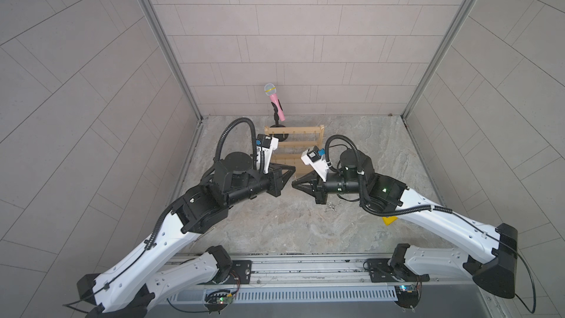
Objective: Hang the necklace on the jewelry display stand
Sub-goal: Pick up the necklace from the center of the board.
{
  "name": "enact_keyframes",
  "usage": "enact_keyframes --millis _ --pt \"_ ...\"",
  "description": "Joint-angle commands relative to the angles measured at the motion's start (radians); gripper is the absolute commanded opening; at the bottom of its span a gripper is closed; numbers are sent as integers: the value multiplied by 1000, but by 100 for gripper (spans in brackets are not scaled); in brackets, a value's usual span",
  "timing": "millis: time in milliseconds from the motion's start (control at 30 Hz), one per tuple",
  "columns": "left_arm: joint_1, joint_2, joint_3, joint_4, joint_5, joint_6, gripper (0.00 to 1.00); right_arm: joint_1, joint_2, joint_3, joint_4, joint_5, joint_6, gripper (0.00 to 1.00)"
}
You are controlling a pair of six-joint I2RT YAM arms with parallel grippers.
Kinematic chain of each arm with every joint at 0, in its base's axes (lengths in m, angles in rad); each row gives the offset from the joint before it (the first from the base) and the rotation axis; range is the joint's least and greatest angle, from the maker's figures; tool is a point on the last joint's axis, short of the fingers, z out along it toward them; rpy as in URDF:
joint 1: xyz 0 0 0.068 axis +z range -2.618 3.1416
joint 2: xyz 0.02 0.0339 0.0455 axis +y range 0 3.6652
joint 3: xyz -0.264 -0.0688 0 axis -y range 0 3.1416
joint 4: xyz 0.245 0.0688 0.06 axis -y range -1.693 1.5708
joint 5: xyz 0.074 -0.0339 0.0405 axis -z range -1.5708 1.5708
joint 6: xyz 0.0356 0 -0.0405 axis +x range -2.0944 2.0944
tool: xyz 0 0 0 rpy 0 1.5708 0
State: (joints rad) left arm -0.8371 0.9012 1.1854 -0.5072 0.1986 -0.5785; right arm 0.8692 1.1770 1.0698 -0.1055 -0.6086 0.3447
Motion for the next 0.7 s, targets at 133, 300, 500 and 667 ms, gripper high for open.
enact_keyframes --millis 133,300,500,667 --pt "6 8 -37 1 -81 -26 29 -5 -11 -29 142 -91 121 0" --pt "11 22 -64 13 -84 -40 33 -39 -6 -30 164 -85 183 0" --pt "16 2 -52 -43 -152 6 40 -89 -15 -45 164 -95 220 0" --pt "18 -15 -59 -63 -125 78 35 -113 -25 -24 133 -110 226 0"
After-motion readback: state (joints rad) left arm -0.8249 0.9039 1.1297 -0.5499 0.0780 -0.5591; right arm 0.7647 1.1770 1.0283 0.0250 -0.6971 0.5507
